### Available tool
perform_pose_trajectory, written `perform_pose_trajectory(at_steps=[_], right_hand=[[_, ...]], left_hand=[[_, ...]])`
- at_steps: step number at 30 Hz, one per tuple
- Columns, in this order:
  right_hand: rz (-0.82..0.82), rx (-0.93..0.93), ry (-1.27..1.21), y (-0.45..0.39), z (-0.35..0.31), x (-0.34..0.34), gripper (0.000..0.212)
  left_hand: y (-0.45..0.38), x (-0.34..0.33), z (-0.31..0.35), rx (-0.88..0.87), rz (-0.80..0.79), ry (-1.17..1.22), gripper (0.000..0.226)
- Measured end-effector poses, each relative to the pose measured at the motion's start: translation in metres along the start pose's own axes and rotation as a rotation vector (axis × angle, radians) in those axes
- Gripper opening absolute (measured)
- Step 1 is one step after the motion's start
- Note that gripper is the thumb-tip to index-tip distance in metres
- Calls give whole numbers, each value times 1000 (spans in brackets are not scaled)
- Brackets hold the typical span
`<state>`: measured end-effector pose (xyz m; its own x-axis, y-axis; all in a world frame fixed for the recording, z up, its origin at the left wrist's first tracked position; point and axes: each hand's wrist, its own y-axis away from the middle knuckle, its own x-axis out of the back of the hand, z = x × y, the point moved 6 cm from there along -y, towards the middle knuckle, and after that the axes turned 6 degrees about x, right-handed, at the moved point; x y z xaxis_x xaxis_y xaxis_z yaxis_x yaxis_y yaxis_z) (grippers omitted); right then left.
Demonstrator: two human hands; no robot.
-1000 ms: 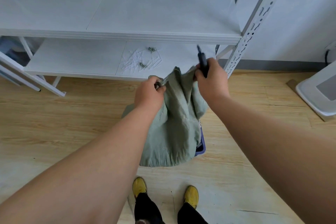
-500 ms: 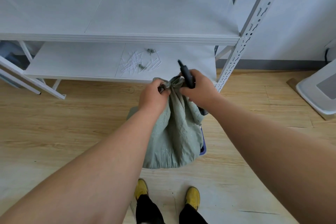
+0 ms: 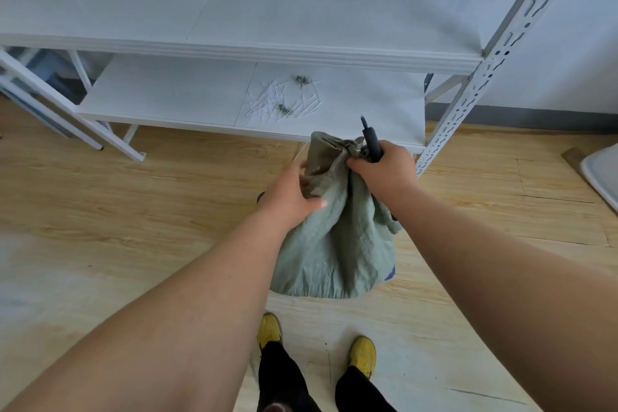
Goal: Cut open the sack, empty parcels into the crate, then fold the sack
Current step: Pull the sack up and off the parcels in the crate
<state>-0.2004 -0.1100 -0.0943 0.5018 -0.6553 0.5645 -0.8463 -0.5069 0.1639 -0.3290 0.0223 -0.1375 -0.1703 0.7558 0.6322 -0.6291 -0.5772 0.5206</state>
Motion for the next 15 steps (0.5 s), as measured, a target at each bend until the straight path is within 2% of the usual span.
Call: perform_pose_trajectory(at_steps=[2, 3, 5, 6, 8, 10, 11, 13, 14, 15], right_hand=[[-10, 1, -15, 1, -1, -2, 30], [-5, 3, -20, 1, -1, -3, 29], [27, -4, -42, 0, -1, -3, 23], [44, -11, -57, -1, -1, -2, 19], [64, -24, -71, -1, 0, 0, 16], [67, -30, -66, -1, 0, 1, 18], [70, -36, -68, -1, 0, 2, 22], [93, -54, -82, -2, 0, 4, 26], [104, -61, -88, -3, 0, 6, 27], [111, -66, -90, -4, 0, 8, 28]], left_hand=[[1, 6, -12, 93, 77, -199, 24], [1, 16, -5, 94, 179, -184, 14], [5, 45, 23, 8, 453, 25, 20], [4, 55, 36, -71, 525, 108, 27], [-6, 59, 54, -203, 435, 80, 32], [-14, 54, 54, -191, 303, -74, 32], [-17, 61, 54, -181, 341, -69, 33], [-6, 80, 62, -235, 544, 110, 36], [-3, 81, 66, -270, 570, 145, 37], [-4, 74, 69, -280, 504, 106, 38]])
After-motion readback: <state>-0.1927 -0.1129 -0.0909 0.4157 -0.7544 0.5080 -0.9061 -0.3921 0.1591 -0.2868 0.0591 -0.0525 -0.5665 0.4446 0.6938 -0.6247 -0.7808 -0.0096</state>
